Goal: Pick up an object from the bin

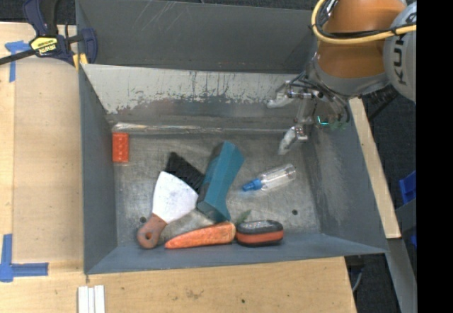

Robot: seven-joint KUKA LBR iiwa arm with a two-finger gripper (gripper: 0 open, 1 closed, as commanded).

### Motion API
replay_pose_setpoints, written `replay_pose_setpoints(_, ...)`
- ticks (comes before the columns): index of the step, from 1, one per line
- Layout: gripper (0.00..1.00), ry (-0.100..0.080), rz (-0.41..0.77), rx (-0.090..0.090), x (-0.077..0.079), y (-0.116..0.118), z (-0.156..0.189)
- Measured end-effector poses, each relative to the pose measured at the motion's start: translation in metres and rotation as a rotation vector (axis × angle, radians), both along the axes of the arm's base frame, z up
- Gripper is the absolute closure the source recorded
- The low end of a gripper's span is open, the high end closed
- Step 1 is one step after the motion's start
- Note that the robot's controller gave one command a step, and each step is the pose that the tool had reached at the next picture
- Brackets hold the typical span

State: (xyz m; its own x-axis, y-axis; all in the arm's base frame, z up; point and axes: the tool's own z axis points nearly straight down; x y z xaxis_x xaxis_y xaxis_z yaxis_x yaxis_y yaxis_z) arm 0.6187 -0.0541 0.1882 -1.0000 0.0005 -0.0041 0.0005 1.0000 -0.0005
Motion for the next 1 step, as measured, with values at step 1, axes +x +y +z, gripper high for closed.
replay_pose_setpoints(1,0.00,-0.009,0.120,-0.001,-0.0273,-0.0062,-0.0261)
